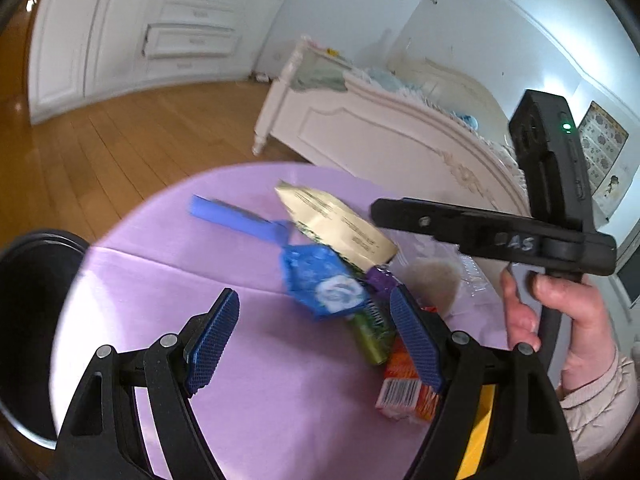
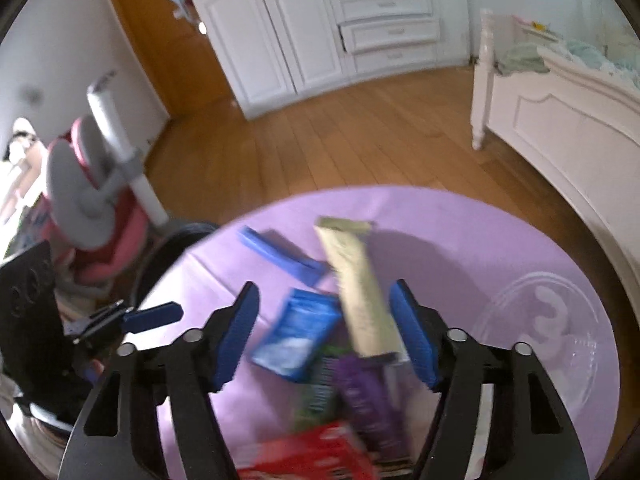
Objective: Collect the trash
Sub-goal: 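Grasp the blue wet-wipe pack with the left tool while the right tool grasps the gold wrapper, then carry the wipe pack and gold wrapper over the bin and release both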
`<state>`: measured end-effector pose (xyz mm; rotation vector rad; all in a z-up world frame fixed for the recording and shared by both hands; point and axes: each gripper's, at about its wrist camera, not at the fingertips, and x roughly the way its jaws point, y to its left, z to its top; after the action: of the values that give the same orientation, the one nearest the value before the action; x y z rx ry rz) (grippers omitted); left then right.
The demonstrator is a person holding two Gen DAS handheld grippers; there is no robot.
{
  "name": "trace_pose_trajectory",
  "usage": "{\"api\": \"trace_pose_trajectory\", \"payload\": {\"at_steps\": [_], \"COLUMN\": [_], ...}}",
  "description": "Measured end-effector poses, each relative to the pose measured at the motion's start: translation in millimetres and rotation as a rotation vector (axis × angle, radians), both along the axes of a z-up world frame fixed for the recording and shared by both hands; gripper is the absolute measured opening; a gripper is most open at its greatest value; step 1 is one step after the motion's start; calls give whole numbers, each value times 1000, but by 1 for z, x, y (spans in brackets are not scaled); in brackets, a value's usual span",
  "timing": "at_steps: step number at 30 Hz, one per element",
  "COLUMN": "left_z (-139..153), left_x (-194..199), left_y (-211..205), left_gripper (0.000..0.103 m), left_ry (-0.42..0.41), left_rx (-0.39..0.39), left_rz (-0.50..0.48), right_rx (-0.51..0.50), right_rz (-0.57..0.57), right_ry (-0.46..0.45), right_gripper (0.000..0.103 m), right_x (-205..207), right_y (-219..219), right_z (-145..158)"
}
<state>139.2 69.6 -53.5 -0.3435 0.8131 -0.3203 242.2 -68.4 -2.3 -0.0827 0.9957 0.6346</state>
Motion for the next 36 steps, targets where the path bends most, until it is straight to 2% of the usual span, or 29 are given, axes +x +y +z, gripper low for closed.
{"api": "trace_pose_trajectory", "payload": {"at_steps": [8, 13, 14, 16, 17, 18, 22, 28, 36], "left_z": [-23, -36, -36, -38, -38, -37, -34, -14, 17], "left_x": [26, 37, 37, 39, 40, 39, 36, 15, -29], "left_y": [-25, -28, -27, -28, -27, -26, -25, -10, 51], "left_gripper": [76, 59, 56, 44, 44, 44, 43, 43, 43], "left_ry": [69, 110, 108, 105, 107, 106, 86, 12, -76], "left_rx": [15, 21, 23, 35, 30, 25, 31, 24, 50], "left_rz": [-22, -16, -9, -1, -1, 0, 1, 13, 112], "right_rx": [-23, -37, -34, -26, -21, -18, 2, 92, 137], "right_rz": [40, 62, 64, 70, 72, 71, 63, 49, 141], "right_ry": [67, 78, 79, 78, 76, 72, 55, 14, -16], "right_gripper": [52, 39, 34, 24, 17, 15, 13, 12, 12], "right_x": [27, 32, 32, 31, 29, 29, 20, 5, -23], "right_y": [-9, -7, -8, -8, -9, -9, -10, -15, 37], "right_z": [-34, -44, -45, -46, -46, -46, -40, -10, 32]}}
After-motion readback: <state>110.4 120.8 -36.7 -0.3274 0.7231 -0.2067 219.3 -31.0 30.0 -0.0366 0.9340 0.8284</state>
